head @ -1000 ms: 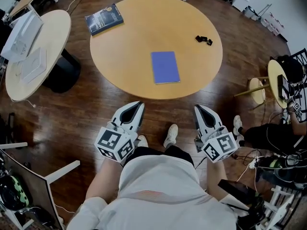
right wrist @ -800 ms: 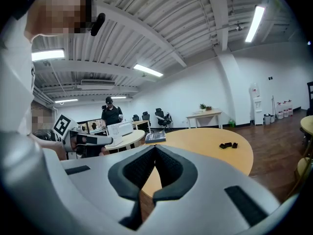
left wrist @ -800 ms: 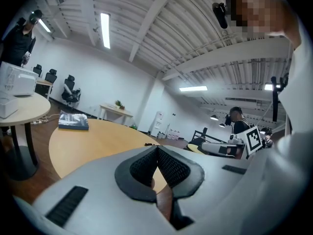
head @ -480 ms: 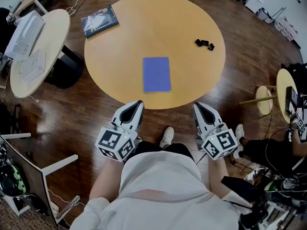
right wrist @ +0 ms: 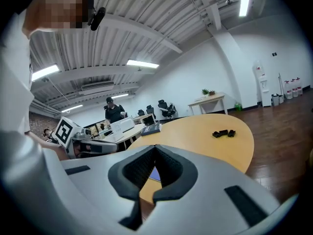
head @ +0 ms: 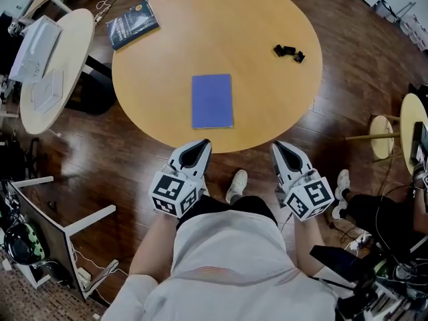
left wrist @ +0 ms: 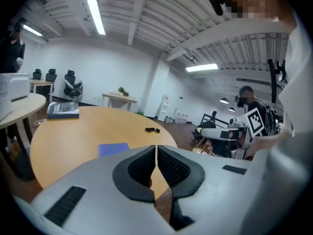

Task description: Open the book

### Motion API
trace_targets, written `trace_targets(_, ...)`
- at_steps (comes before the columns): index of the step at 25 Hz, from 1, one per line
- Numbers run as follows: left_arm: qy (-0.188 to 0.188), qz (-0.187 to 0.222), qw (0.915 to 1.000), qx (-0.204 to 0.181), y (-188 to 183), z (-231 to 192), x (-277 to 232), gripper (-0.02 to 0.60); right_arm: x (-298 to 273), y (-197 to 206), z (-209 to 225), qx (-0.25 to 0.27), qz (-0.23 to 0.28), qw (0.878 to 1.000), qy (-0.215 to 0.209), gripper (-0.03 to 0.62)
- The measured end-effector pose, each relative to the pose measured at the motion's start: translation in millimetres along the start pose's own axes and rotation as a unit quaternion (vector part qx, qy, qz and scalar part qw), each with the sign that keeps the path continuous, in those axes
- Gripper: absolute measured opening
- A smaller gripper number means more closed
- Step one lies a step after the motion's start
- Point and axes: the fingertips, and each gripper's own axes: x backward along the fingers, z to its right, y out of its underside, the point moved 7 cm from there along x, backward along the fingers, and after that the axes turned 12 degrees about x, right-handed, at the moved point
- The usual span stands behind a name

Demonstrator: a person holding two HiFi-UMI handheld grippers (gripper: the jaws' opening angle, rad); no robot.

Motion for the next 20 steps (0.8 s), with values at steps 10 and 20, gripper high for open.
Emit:
trace_targets(10, -0.006, -0.12, 0.9829, -0.139, 57, -37, -106, 0.058, -11, 44, -1, -0.031, -0.045, 0.998, 0.026, 0.002)
trace_targets(20, -0.035, -0.176, 0.9509, -0.252, 97, -47, -176, 0.107, -15, 77, 0, -0.058, -0.091, 0.993, 0.052, 0.003)
